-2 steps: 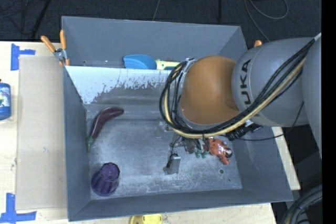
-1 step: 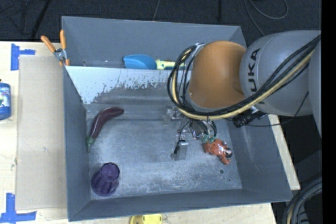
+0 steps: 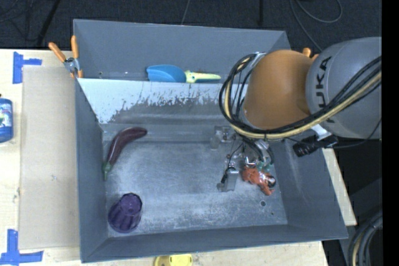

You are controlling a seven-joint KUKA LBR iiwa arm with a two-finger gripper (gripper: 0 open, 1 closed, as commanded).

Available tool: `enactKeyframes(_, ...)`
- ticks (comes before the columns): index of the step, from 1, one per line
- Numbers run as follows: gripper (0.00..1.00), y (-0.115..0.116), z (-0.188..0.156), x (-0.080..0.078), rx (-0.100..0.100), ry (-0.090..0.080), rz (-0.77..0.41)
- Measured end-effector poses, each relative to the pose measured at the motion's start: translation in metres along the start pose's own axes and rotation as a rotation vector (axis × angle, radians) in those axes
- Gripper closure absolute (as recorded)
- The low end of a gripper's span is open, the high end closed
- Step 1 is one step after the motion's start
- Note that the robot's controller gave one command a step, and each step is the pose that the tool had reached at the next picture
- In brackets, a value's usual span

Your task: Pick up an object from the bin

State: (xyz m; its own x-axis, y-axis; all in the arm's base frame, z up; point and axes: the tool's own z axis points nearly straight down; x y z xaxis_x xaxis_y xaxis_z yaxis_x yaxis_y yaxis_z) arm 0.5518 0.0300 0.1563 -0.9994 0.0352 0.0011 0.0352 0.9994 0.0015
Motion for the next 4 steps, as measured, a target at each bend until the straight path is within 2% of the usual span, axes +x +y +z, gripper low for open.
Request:
enactKeyframes(1, 0.00, -0.033, 0.007, -0.030, 0.002, -0.002, -0.197)
enactKeyframes(2, 0.00, -0.047, 0.024, -0.027, 0.002, -0.004, -0.176)
enactKeyframes(3, 0.00, -0.097, 0.031, -0.045, -0.001, -0.002, -0.123)
enactKeyframes(4, 0.00, -0.122, 0.036, -0.042, 0.004, -0.003, -0.157)
